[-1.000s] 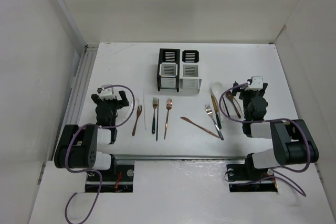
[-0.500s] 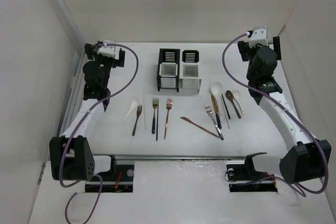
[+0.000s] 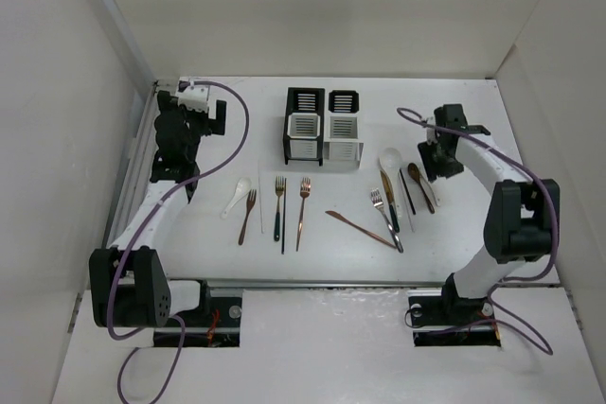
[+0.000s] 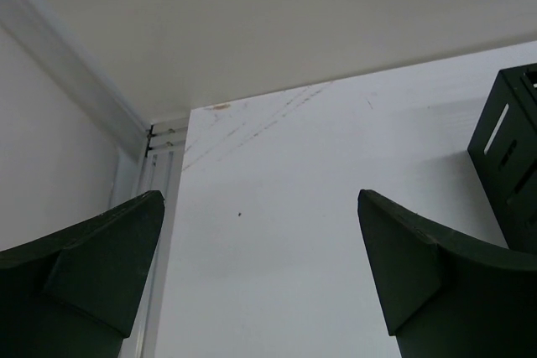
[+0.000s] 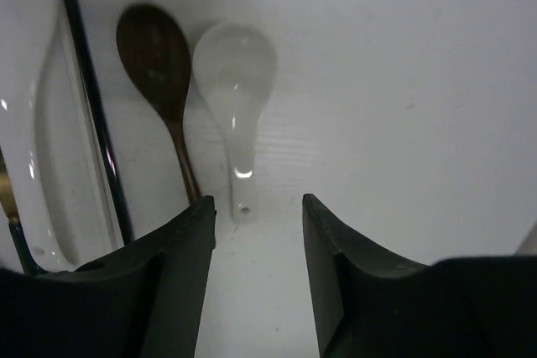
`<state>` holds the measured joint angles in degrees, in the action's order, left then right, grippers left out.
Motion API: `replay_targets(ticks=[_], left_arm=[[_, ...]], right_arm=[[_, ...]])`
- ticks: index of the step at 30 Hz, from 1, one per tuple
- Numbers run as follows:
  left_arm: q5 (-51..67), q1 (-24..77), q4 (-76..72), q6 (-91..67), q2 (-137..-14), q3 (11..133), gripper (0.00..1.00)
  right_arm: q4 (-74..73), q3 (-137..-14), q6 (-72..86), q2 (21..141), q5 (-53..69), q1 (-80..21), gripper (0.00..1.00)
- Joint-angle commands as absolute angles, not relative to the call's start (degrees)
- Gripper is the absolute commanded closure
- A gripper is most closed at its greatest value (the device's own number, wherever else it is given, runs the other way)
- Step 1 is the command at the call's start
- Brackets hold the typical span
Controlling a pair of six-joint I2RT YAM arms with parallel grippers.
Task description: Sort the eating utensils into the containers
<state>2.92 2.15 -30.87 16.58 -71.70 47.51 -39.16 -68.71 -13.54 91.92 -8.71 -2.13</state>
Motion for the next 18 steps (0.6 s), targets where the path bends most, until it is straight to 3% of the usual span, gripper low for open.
replay_targets(ticks=[1,18], left_arm=[[3.7,2.2,-31.2,14.2,-69.6,46.9,0.0],[4.9,2.2,-31.2,12.4,-68.6,43.5,0.0]], right_arm=[[-46.7,-67.7,-8.9,93.3,-4.5,-2.3,0.49],[-45.0,-70.0,-7.2,101.2,-8.3,-0.5,0.56]])
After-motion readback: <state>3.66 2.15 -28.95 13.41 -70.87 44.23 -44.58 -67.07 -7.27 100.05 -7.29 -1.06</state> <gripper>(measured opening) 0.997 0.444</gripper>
